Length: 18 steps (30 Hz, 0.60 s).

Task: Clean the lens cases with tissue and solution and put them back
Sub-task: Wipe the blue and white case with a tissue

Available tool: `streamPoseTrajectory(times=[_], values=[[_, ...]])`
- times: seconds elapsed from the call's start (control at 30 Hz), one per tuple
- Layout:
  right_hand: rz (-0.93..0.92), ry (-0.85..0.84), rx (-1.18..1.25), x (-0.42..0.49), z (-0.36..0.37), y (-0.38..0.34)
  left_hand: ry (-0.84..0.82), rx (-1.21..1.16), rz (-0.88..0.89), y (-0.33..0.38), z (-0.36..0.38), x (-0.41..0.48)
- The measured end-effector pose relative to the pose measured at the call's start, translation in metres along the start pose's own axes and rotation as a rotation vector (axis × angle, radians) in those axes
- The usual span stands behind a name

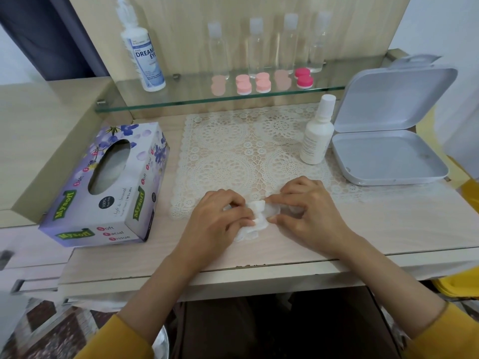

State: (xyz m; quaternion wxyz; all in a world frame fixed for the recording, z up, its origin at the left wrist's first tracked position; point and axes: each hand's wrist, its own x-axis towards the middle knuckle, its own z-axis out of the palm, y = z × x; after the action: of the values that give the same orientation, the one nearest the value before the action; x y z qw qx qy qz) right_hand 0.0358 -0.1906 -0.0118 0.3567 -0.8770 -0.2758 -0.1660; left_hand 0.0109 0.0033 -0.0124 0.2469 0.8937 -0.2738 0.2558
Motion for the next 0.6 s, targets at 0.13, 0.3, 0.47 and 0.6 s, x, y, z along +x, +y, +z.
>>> streamPoseTrajectory(times=[0.13,0.3,0.47,0.6], values=[[0.006,0.029,-0.024,0.0,0.0,0.0,0.064,-0.133,-0.104,-0.001,-0.003,-0.002],[0.022,0.033,-0.038,0.0,-0.001,-0.003,0.074,-0.264,-0.177,0.0,-0.004,0.001],[0.049,0.008,-0.032,0.0,-0.002,-0.005,0.04,-0.26,-0.179,0.001,-0.006,0.004],[0.075,0.009,-0.039,0.001,-0.002,-0.007,0.084,-0.369,-0.316,0.009,-0.012,0.012]])
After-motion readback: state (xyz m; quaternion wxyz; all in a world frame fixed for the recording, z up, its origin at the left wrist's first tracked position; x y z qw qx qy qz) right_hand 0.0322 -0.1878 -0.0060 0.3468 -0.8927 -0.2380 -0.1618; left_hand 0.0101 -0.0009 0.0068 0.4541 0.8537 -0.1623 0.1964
